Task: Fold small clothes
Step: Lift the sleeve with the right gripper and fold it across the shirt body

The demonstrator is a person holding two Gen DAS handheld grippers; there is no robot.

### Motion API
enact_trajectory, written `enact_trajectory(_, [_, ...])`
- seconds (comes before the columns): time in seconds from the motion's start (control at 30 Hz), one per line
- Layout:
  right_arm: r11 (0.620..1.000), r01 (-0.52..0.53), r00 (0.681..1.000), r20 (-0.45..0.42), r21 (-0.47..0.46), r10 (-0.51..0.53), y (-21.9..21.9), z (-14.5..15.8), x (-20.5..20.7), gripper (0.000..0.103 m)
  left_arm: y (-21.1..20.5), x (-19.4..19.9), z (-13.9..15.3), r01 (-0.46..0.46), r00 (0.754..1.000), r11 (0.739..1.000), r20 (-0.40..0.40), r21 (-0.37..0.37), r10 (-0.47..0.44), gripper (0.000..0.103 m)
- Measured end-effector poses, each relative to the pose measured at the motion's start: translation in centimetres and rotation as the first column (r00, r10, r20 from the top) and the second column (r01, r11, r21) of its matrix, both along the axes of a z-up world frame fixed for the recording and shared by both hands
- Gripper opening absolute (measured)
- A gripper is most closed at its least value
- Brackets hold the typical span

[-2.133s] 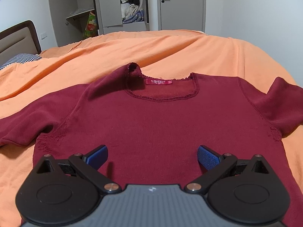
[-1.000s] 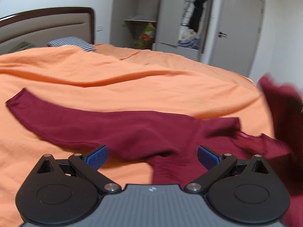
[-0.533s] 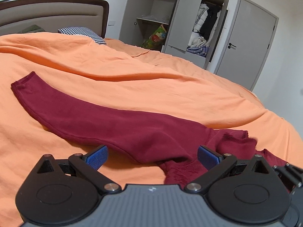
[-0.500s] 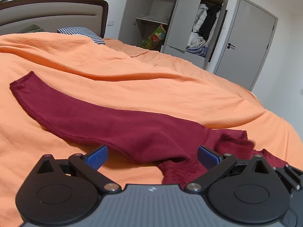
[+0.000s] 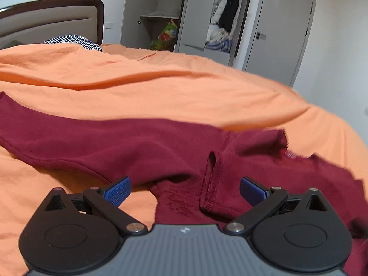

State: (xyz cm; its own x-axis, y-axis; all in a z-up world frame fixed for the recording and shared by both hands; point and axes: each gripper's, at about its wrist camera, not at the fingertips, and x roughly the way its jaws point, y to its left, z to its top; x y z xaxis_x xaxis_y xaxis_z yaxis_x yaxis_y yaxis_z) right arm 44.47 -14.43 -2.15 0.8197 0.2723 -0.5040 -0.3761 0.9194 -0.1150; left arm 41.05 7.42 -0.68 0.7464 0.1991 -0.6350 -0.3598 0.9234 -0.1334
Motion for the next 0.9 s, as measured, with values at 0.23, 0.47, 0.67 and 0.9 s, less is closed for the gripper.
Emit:
enact_trajectory(0.23, [0.936, 0.273, 0.952, -0.203, 0.224, -0.229, -10.1, -2.3, 7.5, 0.099, -1.5, 1.6, -4.2, -0.013, 0.995, 0.999, -0.093, 0.044, 0.017, 0.103])
enact_trajectory(0.47, [0.906, 0.302, 0.931, -0.297, 0.297, -0.213, -12.0, -4.8, 11.5, 0.048, -1.6, 0.7, -5.6, -0.021, 0.999, 0.999, -0.034, 0.045, 0.022, 0.103])
enact_trajectory(0.67, [0.893, 0.358, 0.921, -0.262, 0.272, -0.289, -12.8, -4.3, 11.8, 0.008, -0.8, 0.3, -5.6, -0.017, 1.0, 1.0, -0.018, 0.012, 0.017, 0.103])
enact_trajectory(0.9, [0.914, 0.38, 0.915, -0.205, 0.145, -0.348, -12.8, -4.6, 11.5, 0.021, -0.8, 0.2, -5.8, -0.018, 1.0, 1.0, -0.012, 0.017, 0.018, 0.103])
